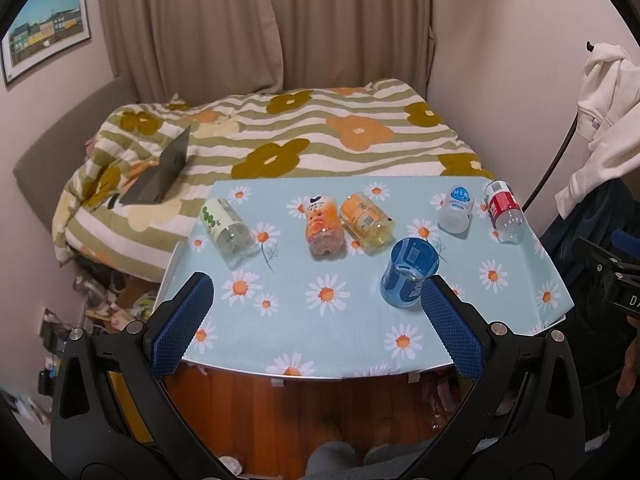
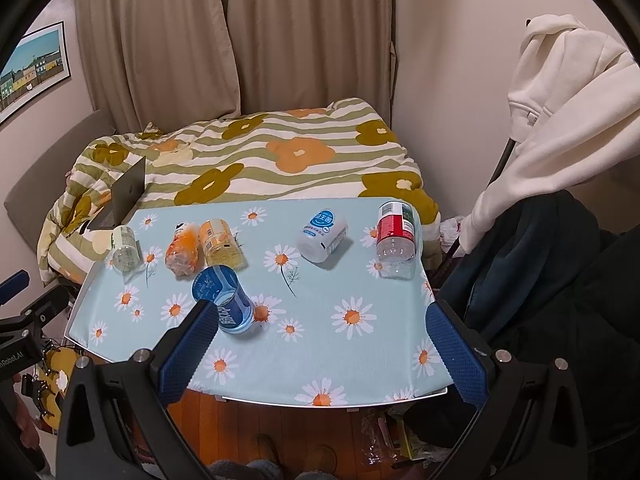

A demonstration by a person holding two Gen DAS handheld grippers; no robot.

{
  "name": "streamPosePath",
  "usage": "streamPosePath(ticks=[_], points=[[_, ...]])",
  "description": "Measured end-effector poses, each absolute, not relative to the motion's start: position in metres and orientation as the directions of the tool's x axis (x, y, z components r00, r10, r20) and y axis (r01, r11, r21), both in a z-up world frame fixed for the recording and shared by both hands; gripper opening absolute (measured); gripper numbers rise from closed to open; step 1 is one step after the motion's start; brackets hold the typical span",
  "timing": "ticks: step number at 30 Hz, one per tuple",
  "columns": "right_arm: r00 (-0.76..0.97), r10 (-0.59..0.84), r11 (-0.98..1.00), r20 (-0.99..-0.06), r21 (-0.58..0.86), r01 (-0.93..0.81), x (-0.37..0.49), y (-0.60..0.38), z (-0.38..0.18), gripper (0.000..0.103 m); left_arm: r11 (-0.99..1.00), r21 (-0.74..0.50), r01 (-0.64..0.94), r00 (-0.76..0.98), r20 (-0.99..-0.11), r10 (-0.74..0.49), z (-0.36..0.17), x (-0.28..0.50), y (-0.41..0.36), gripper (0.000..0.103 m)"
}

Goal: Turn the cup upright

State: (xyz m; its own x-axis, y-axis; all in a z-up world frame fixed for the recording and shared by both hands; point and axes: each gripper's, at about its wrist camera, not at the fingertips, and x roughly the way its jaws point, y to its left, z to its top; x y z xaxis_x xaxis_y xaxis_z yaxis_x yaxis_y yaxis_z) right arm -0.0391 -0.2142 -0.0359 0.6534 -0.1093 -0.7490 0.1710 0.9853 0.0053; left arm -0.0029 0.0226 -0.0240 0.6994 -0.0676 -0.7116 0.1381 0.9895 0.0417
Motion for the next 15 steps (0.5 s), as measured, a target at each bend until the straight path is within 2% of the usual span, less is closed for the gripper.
streamPosePath(ticks=[15], points=[[0.66,-0.11,0.985,-0.743,0.006,0.171,-0.0366,-0.2165,-0.0314,0.103,0.99,0.052,0.13,0.715,-0.697,-0.057,-0.0204,0.0014,0.0255,0.103]])
